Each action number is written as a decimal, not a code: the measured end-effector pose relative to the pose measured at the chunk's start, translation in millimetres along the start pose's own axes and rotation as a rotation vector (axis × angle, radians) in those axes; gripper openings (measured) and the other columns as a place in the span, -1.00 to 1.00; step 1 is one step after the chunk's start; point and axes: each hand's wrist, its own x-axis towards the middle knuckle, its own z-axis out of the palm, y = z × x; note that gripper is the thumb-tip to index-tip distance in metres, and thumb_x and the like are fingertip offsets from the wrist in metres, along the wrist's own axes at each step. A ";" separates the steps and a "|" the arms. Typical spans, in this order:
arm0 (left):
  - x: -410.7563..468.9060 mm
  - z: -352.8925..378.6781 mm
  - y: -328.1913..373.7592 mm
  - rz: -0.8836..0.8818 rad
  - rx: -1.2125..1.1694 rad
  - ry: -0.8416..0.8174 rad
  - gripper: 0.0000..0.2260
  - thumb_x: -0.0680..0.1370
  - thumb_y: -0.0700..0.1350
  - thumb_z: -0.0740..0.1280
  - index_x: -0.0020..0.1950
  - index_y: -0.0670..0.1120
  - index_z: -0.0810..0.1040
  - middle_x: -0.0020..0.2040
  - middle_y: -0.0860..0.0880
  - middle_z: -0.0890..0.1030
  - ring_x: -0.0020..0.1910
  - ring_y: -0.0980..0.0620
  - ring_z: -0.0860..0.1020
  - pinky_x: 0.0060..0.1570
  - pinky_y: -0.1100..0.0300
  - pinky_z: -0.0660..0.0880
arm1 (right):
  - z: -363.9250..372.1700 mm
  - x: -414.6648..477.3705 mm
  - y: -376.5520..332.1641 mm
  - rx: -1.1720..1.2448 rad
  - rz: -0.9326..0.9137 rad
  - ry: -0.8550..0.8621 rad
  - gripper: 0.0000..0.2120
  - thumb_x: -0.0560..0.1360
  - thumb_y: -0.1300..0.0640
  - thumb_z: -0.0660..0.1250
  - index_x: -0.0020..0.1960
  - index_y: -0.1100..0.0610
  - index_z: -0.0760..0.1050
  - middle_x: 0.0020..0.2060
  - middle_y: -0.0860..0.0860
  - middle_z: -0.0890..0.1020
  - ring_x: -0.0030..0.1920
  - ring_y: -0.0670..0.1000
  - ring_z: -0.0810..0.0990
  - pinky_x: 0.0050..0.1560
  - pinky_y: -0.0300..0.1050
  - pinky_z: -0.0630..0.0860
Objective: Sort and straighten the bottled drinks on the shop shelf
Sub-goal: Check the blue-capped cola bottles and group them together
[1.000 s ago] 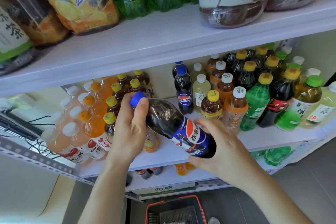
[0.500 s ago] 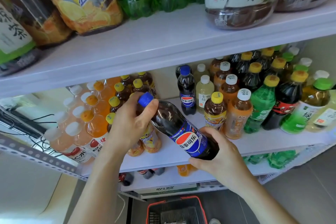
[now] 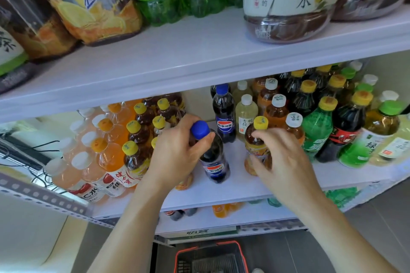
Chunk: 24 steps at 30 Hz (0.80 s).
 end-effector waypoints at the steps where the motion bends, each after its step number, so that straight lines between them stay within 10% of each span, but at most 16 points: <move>1: 3.4 4.5 -1.9 -0.003 0.014 -0.001 -0.79 0.53 0.05 0.37 0.05 -0.03 0.48 -0.36 0.11 0.49 -0.38 0.15 0.47 -0.42 0.34 0.31 | -2.8 7.5 2.7 -0.047 -0.020 0.021 -0.58 0.41 0.21 0.47 0.25 0.16 0.50 0.11 0.10 0.53 0.10 0.15 0.52 0.08 0.06 0.52; 8: 37.4 43.0 -12.4 0.037 0.083 -0.032 -0.73 0.58 0.06 0.33 0.11 -0.12 0.49 -0.25 -0.04 0.60 -0.28 -0.10 0.57 -0.30 0.03 0.51 | 4.0 44.7 9.3 -0.300 0.017 -0.237 -0.40 0.48 0.17 0.39 0.47 0.15 0.30 0.34 0.19 0.43 0.26 0.23 0.44 0.26 0.05 0.41; 24: 92.7 83.7 -10.3 -0.038 0.130 -0.115 -0.64 0.58 0.09 0.32 0.25 -0.11 0.43 -0.06 -0.14 0.63 -0.13 -0.16 0.60 -0.13 0.01 0.55 | 5.4 50.3 20.3 -0.250 0.064 -0.155 -0.63 0.47 0.16 0.43 0.25 0.20 0.50 -0.03 0.16 0.62 -0.07 0.23 0.58 -0.22 -0.05 0.44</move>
